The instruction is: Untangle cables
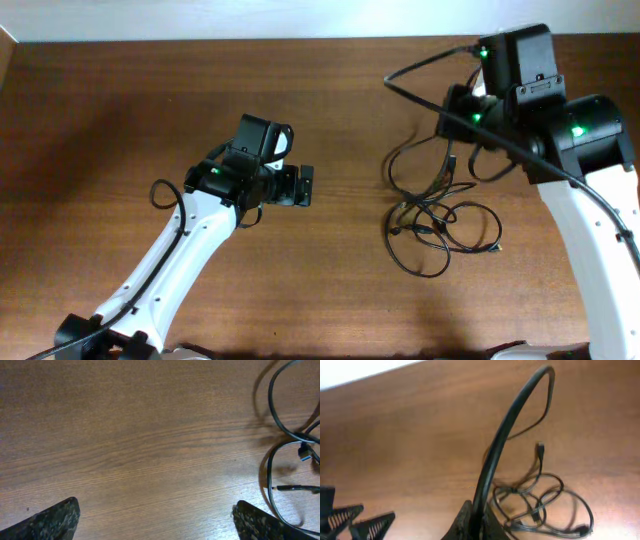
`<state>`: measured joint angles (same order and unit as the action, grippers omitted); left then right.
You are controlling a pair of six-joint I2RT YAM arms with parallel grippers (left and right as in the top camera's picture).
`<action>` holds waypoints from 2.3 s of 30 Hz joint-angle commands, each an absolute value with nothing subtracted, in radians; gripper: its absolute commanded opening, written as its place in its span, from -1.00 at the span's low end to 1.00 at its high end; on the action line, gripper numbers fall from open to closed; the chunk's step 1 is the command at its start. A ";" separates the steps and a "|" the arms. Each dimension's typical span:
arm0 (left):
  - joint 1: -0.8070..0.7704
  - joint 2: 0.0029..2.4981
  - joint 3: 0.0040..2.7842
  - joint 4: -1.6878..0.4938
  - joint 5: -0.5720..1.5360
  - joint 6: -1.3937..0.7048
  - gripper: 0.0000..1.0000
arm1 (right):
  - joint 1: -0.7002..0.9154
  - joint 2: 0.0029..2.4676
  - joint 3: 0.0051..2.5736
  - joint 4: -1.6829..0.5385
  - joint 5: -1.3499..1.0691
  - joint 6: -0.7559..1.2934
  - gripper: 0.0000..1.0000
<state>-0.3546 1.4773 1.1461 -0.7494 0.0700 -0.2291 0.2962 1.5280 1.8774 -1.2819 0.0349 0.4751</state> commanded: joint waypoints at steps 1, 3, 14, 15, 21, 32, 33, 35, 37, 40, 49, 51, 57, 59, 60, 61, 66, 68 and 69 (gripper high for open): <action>-0.352 1.457 1.145 -0.749 0.062 -0.239 0.98 | 0.301 1.451 1.884 -1.335 -0.038 0.487 -0.92; -0.352 1.457 1.145 -0.749 0.062 -0.239 0.98 | 0.301 1.420 1.884 -1.352 -0.125 0.487 -0.92; -0.352 1.457 1.145 -0.749 0.062 -0.239 0.98 | 0.301 1.283 1.949 -0.988 -0.267 0.418 -0.93; -0.352 1.457 1.145 -0.749 0.062 -0.239 0.98 | 0.301 1.266 1.968 -0.908 -0.204 0.418 -0.92; -0.352 1.457 1.145 -0.749 0.063 -0.239 0.98 | 0.301 1.217 2.042 -0.778 0.092 0.514 -0.92; -0.352 1.457 1.145 -0.749 0.062 -0.239 0.98 | 0.301 1.217 2.043 -1.047 -0.120 0.673 -0.92; -0.352 1.457 1.145 -0.749 0.063 -0.239 0.98 | 0.301 1.217 2.043 -1.048 -0.156 0.696 -0.92; -0.352 1.457 1.145 -0.749 0.063 -0.239 0.98 | 0.301 1.217 2.043 -1.031 -0.269 0.775 -0.92; -0.352 1.457 1.145 -0.749 0.062 -0.239 0.98 | 0.301 1.217 2.043 -0.994 -0.372 0.815 -0.92; -0.352 1.457 1.145 -0.749 0.062 -0.239 0.98 | 0.301 1.217 2.043 -0.952 -0.461 0.883 -0.93; -0.352 1.457 1.145 -0.749 0.062 -0.239 0.98 | 0.301 1.170 2.043 -0.709 -0.486 1.174 -0.92; -0.352 1.457 1.145 -0.749 0.062 -0.239 0.98 | 0.301 1.170 2.043 -0.620 -0.488 1.241 -0.92; -0.352 1.457 1.145 -0.749 0.062 -0.239 0.98 | 0.301 1.167 2.043 -0.553 -0.532 1.367 -0.92; -0.352 1.457 1.145 -0.749 0.062 -0.239 0.98 | 0.301 1.165 2.043 -0.504 -0.550 1.370 -0.92; -0.352 1.457 1.145 -0.749 0.062 -0.239 0.98 | 0.301 1.164 2.043 -0.478 -0.547 1.370 -0.92; -0.352 1.457 1.145 -0.749 0.062 -0.239 0.98 | 0.301 1.165 2.043 -0.406 -0.546 1.370 -0.92; -0.352 1.457 1.145 -0.749 0.063 -0.239 0.98 | 0.301 1.167 2.043 -0.212 -0.251 1.047 -0.92; -0.352 1.457 1.145 -0.749 0.062 -0.239 0.98 | 0.301 1.174 2.043 -0.356 -0.019 0.728 -0.92; -0.352 1.457 1.145 -0.749 0.063 -0.239 0.98 | 0.301 1.177 2.043 -0.416 0.091 0.667 -0.92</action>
<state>-0.3550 1.4769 1.1461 -0.7509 0.0700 -0.2291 0.2970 1.1687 2.0396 -0.3344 -0.2138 0.9859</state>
